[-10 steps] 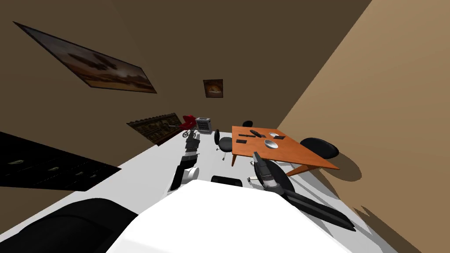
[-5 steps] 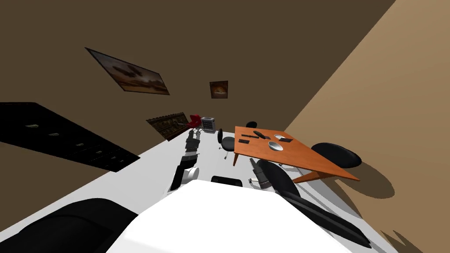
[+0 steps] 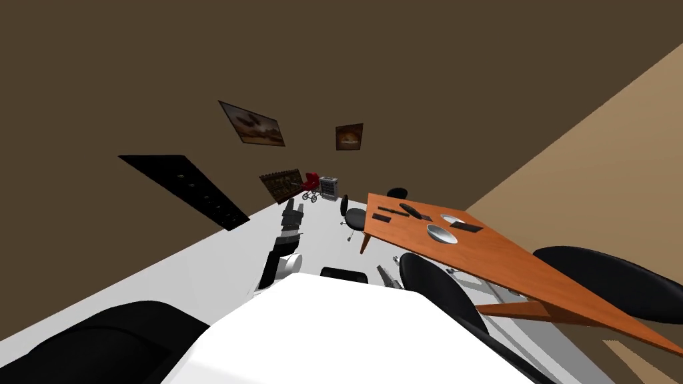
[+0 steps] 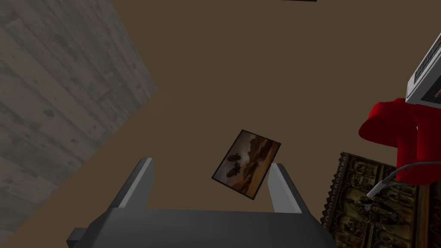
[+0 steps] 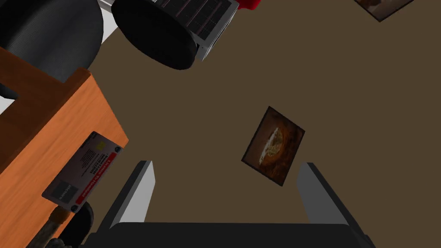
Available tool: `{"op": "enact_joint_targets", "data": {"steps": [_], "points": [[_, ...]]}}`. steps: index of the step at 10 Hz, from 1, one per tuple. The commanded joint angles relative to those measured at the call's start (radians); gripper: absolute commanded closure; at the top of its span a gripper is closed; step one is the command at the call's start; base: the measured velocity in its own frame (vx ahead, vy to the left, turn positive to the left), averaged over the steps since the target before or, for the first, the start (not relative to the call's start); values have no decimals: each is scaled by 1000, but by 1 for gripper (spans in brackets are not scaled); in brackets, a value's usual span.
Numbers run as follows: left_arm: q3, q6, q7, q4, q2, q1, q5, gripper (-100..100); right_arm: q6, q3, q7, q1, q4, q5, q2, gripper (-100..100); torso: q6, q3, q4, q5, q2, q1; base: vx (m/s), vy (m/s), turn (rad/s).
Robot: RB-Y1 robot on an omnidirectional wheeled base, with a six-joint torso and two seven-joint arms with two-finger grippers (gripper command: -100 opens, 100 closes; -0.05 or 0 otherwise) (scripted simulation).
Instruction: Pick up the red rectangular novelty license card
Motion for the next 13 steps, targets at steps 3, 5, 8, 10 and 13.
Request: {"op": "enact_joint_targets", "data": {"steps": [3,5,8,10,13], "points": [[0,0,0,0,0,0,0,0,-13,23,39,22,111,48,-97,-100,0,-1,0,0,-2,0,4,16,251],[0,0,0,0,0,0,0,0,-15,29,51,33,167,72,-147,-100,1,-2,-1,0,-4,-1,26,11,192],[0,0,0,0,0,0,0,0,-16,38,74,53,261,125,-219,-100,1,-3,-1,0,-5,-1,45,14,276],[0,0,0,0,0,0,0,0,-15,40,84,61,300,154,-268,-100,1,-3,-1,0,-6,0,53,13,186],[0,0,0,0,0,0,0,0,-12,43,101,75,409,216,-344,-100,1,-4,-2,0,-8,0,74,9,340]]}}
